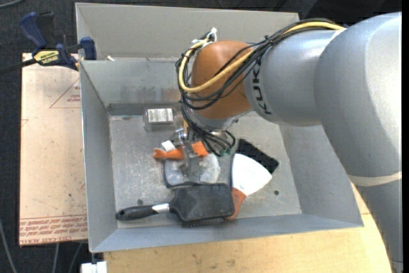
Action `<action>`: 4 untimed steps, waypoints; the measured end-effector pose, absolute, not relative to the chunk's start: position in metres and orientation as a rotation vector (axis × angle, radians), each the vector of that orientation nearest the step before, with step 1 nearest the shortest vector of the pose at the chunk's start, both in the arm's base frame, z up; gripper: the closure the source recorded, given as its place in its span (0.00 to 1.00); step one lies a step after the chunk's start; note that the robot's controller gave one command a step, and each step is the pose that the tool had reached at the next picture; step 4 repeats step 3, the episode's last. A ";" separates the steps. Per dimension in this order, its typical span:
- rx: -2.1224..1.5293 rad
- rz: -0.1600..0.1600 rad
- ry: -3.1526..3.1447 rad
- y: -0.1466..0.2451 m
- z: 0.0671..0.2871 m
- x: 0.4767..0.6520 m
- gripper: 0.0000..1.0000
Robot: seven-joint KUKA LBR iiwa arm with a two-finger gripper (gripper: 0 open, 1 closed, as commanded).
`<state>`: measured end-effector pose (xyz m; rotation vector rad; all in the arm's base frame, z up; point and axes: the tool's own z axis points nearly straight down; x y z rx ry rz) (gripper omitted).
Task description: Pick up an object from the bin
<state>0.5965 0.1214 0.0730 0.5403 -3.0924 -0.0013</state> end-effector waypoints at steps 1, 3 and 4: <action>0.539 -0.002 -3.093 0.121 0.073 0.597 1.00; 0.525 -0.004 -3.099 0.106 0.219 0.604 1.00; 0.525 -0.004 -3.099 0.106 0.219 0.604 1.00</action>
Offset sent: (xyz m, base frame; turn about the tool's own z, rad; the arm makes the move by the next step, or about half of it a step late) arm -0.0112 -0.0040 0.0895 -0.0102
